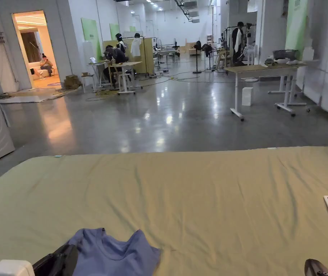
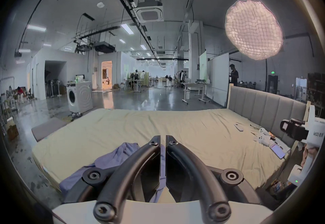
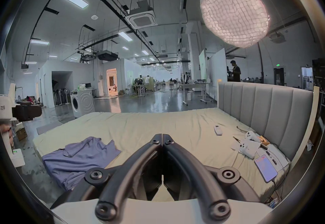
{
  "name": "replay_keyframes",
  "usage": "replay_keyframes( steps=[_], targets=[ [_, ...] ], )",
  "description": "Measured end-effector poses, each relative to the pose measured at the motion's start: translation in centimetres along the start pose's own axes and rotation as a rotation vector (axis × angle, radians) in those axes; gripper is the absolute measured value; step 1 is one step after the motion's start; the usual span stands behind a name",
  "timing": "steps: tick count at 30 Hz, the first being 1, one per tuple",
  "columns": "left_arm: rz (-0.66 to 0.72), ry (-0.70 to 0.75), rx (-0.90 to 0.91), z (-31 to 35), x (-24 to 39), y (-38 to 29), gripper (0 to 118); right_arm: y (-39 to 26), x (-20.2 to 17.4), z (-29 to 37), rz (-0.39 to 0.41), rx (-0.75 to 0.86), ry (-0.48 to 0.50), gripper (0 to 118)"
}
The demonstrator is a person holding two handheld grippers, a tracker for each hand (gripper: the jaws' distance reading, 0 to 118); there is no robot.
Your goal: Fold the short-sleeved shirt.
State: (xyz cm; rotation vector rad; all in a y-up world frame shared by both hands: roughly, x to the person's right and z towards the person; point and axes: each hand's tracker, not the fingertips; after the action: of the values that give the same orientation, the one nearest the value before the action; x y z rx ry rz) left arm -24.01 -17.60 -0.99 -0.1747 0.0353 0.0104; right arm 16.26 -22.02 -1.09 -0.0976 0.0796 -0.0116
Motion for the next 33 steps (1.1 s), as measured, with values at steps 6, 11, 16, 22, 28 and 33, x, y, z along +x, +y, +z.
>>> replay_keyframes(
  steps=[6,11,16,22,28,33],
  targets=[
    [-0.024,-0.014,-0.07,-2.5,-2.2,-1.7,34,-1.2,-0.5,-0.5,0.035,-0.049,0.022,0],
    [0.069,-0.074,-0.18,-6.8,-4.6,-3.8,106,-2.6,-0.7,-1.2,0.027,-0.11,0.028,0],
    [0.027,-0.083,-0.366,-14.2,-6.8,-7.4,109,-4.5,-1.3,-2.4,0.023,-0.218,0.042,0],
    [0.025,-0.12,-0.602,-24.7,-8.8,-12.8,106,-6.5,-1.8,-4.1,0.019,-0.308,0.041,0],
    [-0.008,-0.1,-0.749,-31.8,-9.0,-17.1,101,-8.9,-1.1,-4.7,-0.003,-0.405,0.001,0],
    [-0.019,-0.07,-0.773,-33.4,-8.4,-18.1,88,-10.4,-0.2,-4.9,-0.015,-0.461,-0.025,0]
  ],
)
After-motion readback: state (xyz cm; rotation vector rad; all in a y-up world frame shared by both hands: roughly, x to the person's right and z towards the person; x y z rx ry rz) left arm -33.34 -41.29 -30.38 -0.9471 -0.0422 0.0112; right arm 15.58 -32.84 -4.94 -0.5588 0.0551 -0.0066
